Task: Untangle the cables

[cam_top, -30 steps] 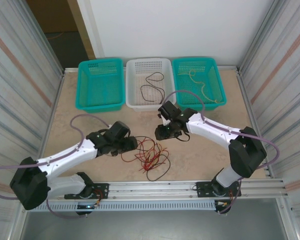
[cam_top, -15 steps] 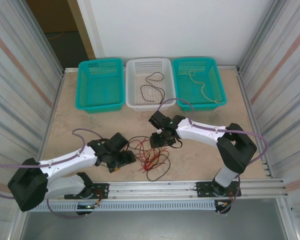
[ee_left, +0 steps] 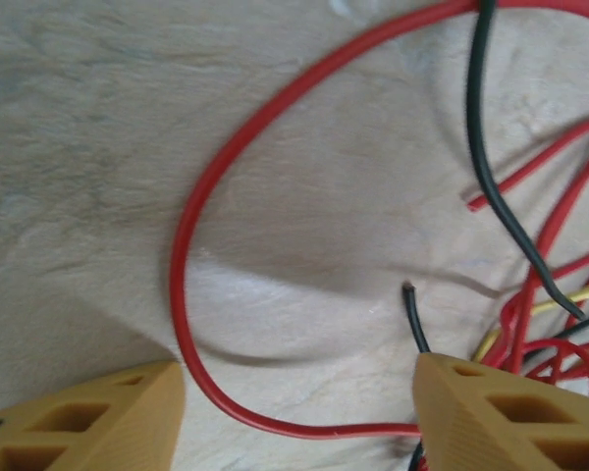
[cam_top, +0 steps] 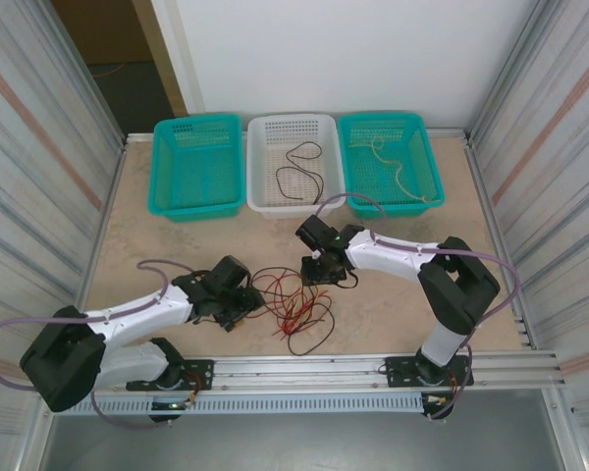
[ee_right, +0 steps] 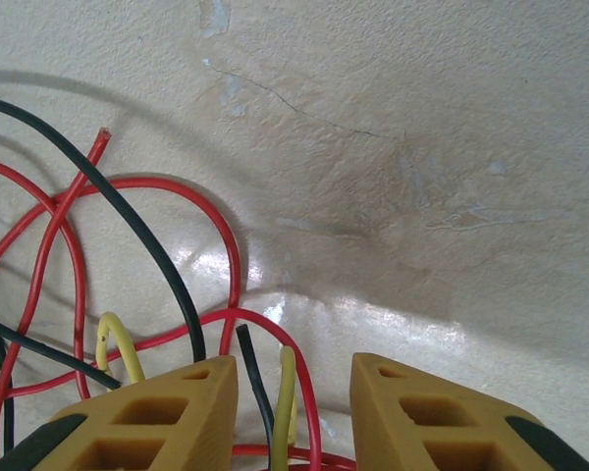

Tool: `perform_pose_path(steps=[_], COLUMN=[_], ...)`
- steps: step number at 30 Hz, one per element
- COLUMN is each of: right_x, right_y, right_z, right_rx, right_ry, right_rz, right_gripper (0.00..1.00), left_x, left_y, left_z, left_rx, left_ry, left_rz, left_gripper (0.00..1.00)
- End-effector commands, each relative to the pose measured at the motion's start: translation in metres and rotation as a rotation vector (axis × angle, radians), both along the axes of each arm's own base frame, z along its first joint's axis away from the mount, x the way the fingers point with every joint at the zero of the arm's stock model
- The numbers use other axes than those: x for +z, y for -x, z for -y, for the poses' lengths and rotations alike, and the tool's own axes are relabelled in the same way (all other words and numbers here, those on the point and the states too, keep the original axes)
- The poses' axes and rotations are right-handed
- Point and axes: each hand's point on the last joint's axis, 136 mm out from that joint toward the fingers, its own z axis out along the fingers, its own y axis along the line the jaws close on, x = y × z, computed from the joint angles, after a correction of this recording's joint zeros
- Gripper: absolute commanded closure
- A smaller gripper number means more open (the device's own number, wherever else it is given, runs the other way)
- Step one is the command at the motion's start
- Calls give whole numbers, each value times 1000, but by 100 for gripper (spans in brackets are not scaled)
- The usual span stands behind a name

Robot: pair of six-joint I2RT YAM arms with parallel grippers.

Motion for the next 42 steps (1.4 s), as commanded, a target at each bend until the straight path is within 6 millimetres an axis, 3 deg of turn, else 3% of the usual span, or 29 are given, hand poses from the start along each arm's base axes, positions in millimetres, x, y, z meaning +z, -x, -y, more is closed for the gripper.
perform_pose_path(steps=[1, 8, 12, 16, 18, 21, 24, 27, 30, 37, 40, 42], right_x=[-6, -5, -3, 0, 0, 4, 17, 42, 75, 166, 179, 175], right_y=[0, -1, -2, -7, -13, -23, -34, -42, -47, -26, -15, -12], right_z=[2, 2, 5, 13, 21, 32, 40, 36, 30, -15, -32, -41], right_rx=[-19, -22, -27, -47, -65, -91, -98, -56, -28, 170, 222, 232], right_ry=[11, 7, 8, 12, 17, 17, 14, -13, -71, -304, -401, -429], right_rz=[-13, -7, 2, 16, 23, 30, 63, 133, 214, 456, 468, 455], right_gripper=[69, 72, 73, 74, 74, 74, 72, 65, 53, 30, 27, 24], left_x=[-5, -5, -4, 9, 22, 56, 109, 162, 197, 263, 294, 312], left_y=[-2, -15, -19, -27, -33, -51, -70, -79, -78, -75, -79, -81], left_z=[2, 13, 16, 12, 8, 7, 5, 6, 11, 13, 10, 10], left_rx=[24, 9, -12, -44, -65, -126, -219, -324, -448, -576, -559, -548], left_ry=[-6, -4, -10, -49, -76, -90, -114, -122, -129, -161, -165, -166], left_rz=[-26, -15, -10, 47, 95, 228, 436, 628, 739, 896, 966, 1002], left_gripper=[43, 63, 83, 100, 100, 100, 100, 100, 100, 100, 100, 100])
